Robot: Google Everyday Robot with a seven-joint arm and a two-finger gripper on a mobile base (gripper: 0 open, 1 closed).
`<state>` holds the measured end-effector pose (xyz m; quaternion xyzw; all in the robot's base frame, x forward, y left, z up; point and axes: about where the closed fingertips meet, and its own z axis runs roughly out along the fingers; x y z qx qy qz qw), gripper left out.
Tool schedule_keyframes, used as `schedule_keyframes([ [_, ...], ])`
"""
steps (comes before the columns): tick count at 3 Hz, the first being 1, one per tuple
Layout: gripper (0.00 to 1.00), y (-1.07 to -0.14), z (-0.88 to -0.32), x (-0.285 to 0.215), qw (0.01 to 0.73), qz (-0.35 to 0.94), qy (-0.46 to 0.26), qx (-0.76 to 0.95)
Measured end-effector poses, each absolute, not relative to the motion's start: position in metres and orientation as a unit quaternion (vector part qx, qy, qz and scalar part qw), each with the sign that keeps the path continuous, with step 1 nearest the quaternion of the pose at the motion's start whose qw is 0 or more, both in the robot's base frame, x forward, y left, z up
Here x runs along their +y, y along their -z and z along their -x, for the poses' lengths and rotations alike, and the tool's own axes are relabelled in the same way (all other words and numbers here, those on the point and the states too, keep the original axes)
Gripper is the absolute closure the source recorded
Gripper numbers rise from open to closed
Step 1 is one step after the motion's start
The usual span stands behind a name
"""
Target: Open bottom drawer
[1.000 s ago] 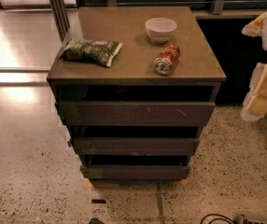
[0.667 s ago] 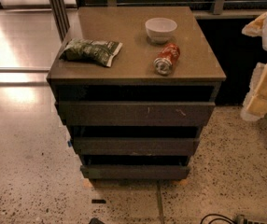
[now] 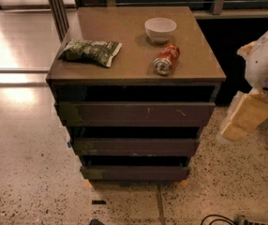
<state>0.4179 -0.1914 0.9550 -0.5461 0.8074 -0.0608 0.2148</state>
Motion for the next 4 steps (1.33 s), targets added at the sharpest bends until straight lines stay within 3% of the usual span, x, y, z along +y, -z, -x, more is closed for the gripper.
schedule_keyframes([
  [1,0.0,-0.894,-0.408,-0.168,0.229,0.523,0.025,0.821],
  [3,0.0,-0.713,-0.391,-0.147,0.214,0.488,-0.141,0.835],
  [4,0.0,-0.689,-0.391,-0.146,0.204,0.484,-0.165,0.835],
])
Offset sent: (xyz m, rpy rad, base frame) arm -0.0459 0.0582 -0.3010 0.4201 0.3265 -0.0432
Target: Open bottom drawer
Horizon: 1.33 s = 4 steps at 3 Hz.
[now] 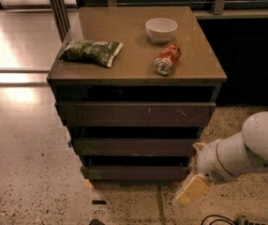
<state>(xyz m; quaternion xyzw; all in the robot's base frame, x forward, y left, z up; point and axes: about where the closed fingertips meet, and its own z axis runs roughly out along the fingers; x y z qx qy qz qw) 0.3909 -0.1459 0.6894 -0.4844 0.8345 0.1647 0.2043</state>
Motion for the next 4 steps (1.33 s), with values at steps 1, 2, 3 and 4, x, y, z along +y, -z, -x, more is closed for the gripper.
schedule_keyframes([
  [1,0.0,-0.688,-0.391,-0.145,0.205,0.484,-0.164,0.835],
  [2,0.0,-0.645,-0.387,-0.125,0.222,0.472,-0.157,0.838],
  [3,0.0,-0.572,-0.395,-0.094,0.236,0.45,-0.196,0.838],
  [4,0.0,-0.517,-0.402,-0.081,0.228,0.416,-0.249,0.844],
])
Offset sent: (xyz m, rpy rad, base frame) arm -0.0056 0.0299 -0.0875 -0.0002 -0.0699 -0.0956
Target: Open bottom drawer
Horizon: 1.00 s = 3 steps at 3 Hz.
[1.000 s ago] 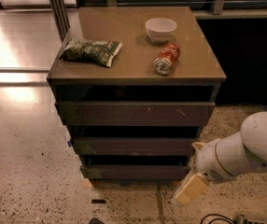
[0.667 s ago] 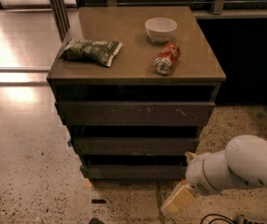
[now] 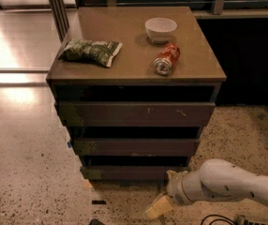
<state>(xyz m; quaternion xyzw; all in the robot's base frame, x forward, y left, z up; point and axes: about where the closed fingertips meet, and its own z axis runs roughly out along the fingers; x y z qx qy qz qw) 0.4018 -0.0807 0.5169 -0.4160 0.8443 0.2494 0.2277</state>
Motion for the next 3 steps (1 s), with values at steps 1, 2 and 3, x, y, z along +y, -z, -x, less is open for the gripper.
schedule_keyframes([
  [1,0.0,-0.4967,-0.3922,-0.0742,0.214,0.408,-0.271,0.845],
  [2,0.0,-0.4967,-0.3922,-0.0742,0.214,0.408,-0.271,0.845],
  [3,0.0,-0.4885,-0.3942,-0.0715,0.226,0.403,-0.272,0.844],
])
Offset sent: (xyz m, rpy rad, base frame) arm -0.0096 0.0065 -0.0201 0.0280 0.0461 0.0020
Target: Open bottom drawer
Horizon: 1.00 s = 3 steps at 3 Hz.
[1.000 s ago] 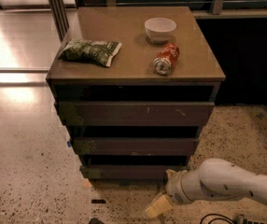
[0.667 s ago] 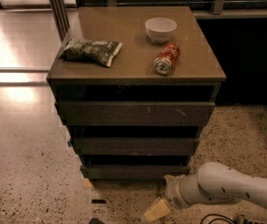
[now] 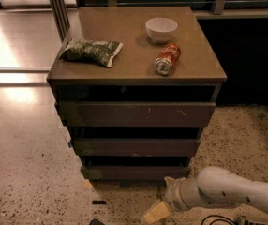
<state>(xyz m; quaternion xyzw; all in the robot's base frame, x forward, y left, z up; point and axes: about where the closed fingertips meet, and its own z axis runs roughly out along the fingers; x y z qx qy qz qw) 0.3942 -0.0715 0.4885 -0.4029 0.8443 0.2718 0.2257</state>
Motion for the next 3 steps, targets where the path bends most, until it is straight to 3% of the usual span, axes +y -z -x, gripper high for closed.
schedule_keyframes([
  [3,0.0,-0.391,-0.469,-0.065,0.276,0.387,-0.226,0.85],
])
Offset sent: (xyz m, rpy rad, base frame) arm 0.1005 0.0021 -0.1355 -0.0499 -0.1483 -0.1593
